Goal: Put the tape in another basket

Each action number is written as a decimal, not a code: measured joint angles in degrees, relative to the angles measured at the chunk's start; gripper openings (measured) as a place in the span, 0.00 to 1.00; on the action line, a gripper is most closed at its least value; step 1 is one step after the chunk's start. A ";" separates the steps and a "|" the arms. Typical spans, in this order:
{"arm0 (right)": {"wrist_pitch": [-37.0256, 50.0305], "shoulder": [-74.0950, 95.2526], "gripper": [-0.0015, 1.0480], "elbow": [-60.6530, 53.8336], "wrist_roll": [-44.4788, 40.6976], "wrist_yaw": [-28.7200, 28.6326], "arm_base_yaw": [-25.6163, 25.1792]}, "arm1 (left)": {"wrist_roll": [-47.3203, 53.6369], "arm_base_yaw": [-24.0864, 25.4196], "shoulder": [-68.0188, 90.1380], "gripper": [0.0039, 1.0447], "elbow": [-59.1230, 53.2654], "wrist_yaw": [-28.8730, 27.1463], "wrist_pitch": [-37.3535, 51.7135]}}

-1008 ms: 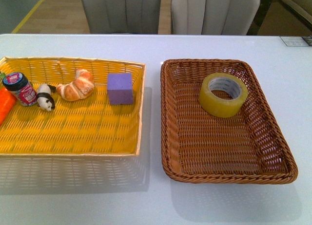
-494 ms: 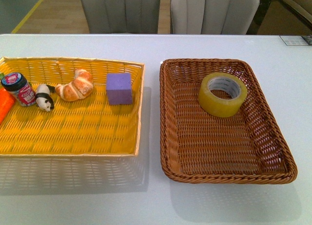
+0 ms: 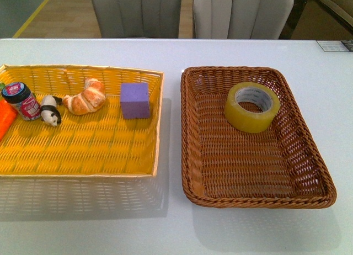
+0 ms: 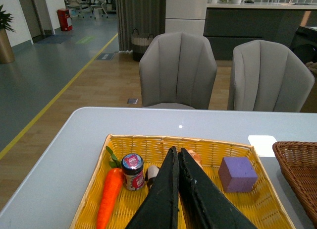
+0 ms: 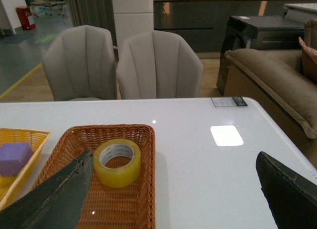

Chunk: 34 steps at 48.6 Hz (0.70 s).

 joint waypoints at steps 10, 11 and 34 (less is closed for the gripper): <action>0.00 0.00 0.91 0.00 0.00 0.00 0.00 | 0.00 0.00 -6.12 0.01 -0.02 0.00 -5.86; 0.00 0.00 0.91 0.00 0.00 0.00 0.00 | 0.00 0.00 -6.69 0.01 -0.02 0.00 -6.38; 0.00 0.00 0.91 0.00 0.00 0.00 0.00 | 0.00 0.00 -17.77 0.01 -0.02 0.00 -17.33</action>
